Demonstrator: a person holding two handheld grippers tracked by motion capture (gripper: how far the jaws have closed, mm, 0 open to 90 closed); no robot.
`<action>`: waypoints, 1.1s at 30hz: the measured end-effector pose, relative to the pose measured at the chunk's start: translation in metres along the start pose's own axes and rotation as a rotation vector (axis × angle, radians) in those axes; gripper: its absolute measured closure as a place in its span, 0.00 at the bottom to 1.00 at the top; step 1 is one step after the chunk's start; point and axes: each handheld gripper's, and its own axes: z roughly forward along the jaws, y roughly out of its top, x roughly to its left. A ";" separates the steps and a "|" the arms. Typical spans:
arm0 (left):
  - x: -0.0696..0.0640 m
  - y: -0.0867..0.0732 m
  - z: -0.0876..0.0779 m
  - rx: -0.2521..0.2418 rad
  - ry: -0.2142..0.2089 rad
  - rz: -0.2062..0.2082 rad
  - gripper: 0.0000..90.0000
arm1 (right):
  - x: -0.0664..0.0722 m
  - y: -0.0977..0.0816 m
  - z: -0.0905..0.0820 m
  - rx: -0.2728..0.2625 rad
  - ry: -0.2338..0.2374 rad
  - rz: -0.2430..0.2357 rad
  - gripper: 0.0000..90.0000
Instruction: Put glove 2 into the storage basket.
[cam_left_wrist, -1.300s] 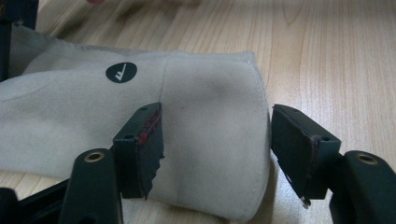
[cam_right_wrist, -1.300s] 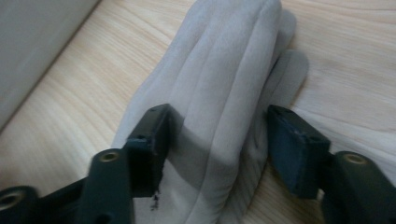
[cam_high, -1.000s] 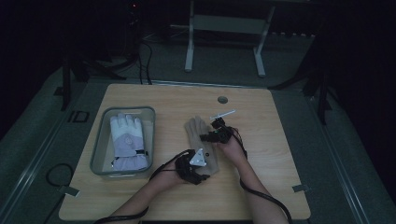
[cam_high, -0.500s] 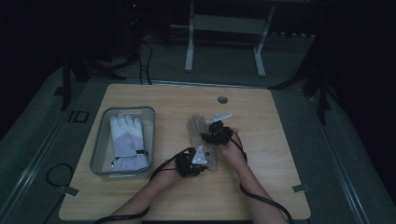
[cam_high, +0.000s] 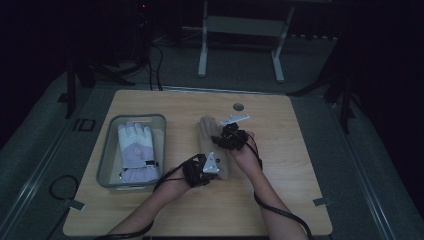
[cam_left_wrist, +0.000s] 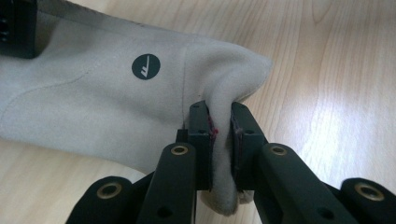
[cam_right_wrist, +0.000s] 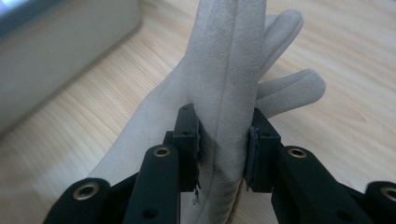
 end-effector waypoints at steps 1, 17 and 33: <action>0.001 0.000 -0.005 0.004 -0.002 0.000 0.91 | 0.002 0.003 -0.001 -0.005 0.004 -0.004 0.78; 0.017 -0.012 -0.071 0.068 0.043 0.013 0.91 | 0.050 0.057 -0.006 -0.066 0.073 -0.074 0.78; 0.032 -0.060 -0.124 0.121 0.042 -0.033 0.91 | 0.111 0.098 0.022 -0.070 0.161 -0.139 0.78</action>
